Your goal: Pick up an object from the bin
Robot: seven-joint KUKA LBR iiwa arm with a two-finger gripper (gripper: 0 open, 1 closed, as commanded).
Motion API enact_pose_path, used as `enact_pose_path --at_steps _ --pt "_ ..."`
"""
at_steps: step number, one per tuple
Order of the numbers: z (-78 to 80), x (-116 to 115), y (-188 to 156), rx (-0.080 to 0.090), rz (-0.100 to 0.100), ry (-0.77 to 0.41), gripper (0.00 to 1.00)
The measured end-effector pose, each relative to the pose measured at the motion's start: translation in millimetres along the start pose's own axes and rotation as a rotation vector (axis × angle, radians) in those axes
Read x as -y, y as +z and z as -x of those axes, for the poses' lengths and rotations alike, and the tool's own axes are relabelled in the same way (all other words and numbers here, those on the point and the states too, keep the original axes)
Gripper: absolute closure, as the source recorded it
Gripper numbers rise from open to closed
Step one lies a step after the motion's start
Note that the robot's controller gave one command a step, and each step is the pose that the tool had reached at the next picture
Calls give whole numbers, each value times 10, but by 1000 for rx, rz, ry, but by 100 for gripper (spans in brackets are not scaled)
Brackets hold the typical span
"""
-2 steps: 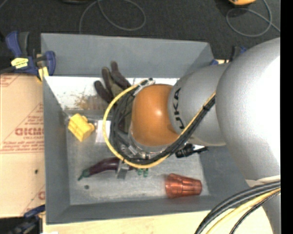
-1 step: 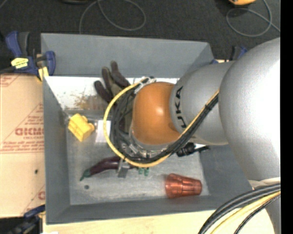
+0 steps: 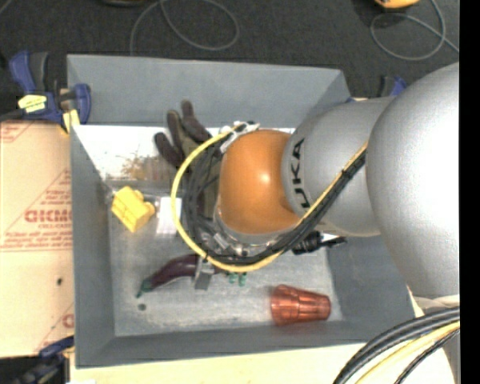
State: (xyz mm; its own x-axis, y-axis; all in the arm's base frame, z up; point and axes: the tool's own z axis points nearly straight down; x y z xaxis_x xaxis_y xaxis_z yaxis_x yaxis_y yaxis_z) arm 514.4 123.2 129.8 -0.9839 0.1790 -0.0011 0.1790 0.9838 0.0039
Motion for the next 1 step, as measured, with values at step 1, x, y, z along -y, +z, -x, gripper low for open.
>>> enact_pose_path --at_steps 1 --pt "8 -1 -67 3 1 0 100"
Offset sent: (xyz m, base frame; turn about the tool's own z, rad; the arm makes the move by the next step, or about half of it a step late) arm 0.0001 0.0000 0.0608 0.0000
